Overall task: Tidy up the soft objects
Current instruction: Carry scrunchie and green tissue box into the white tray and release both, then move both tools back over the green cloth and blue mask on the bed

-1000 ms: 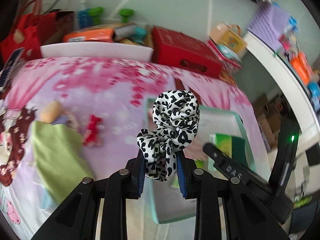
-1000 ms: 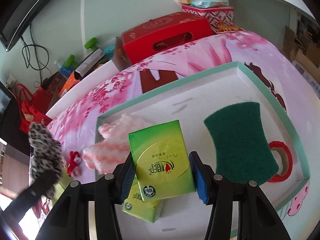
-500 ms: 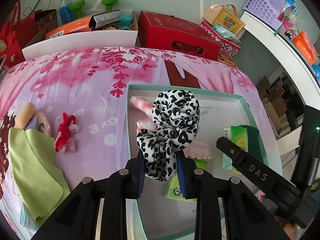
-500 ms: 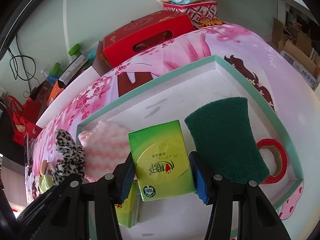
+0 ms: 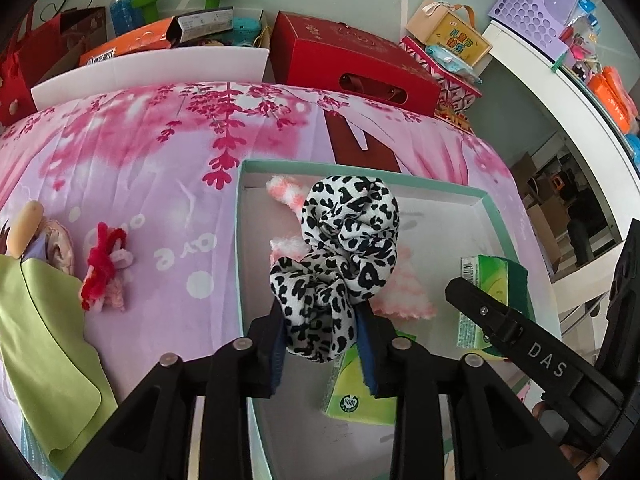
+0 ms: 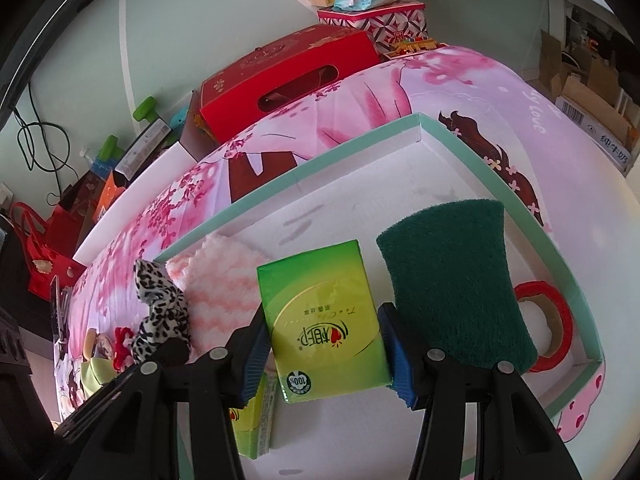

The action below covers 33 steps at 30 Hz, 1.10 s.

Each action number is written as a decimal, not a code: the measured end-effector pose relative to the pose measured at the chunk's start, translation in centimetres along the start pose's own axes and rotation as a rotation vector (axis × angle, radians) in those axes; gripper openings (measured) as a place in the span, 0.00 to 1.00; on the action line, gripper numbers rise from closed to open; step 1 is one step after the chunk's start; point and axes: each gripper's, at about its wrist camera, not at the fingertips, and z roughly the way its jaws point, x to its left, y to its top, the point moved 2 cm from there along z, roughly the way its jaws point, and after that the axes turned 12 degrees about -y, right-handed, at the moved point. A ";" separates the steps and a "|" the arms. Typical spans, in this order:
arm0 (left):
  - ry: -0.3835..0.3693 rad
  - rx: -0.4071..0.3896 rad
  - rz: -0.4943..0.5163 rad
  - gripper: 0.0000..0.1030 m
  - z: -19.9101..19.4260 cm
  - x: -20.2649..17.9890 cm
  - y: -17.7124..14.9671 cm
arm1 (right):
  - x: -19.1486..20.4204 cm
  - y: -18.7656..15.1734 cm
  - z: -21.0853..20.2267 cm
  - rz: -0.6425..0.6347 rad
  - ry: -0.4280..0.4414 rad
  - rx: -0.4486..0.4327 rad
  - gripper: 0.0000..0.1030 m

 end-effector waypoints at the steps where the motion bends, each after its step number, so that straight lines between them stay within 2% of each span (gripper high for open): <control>1: -0.002 0.001 0.000 0.40 -0.2 0.0 0.0 | 0.0 0.0 0.0 0.002 0.001 0.000 0.54; 5: 0.020 0.001 0.007 0.52 -0.8 -0.1 0.1 | 0.0 0.1 -0.4 0.006 0.003 -0.004 0.54; 8: 0.025 0.004 0.003 0.55 -1.4 -0.2 0.1 | 0.0 0.2 -0.9 0.000 -0.003 -0.019 0.56; 10: 0.026 -0.002 0.002 0.61 -1.8 -0.2 0.2 | 0.1 0.3 -1.2 -0.001 -0.003 -0.024 0.64; 17: 0.049 -0.037 -0.004 0.66 -3.5 0.2 0.5 | 0.3 0.5 -2.0 -0.017 -0.006 -0.039 0.70; 19: 0.080 -0.055 -0.014 0.82 -3.9 0.7 0.6 | 0.4 0.5 -2.0 -0.022 -0.013 -0.039 0.77; 22: 0.140 -0.089 -0.043 0.87 -4.5 1.9 0.7 | 0.3 0.5 -1.9 -0.023 -0.029 -0.034 0.84; 27: 0.205 -0.117 -0.109 0.87 -5.3 4.1 0.8 | -0.2 0.6 -1.8 -0.013 -0.062 -0.036 0.88; 33: 0.251 -0.112 -0.169 0.87 -5.6 5.5 0.6 | -0.1 0.5 -1.7 -0.020 -0.071 -0.036 0.92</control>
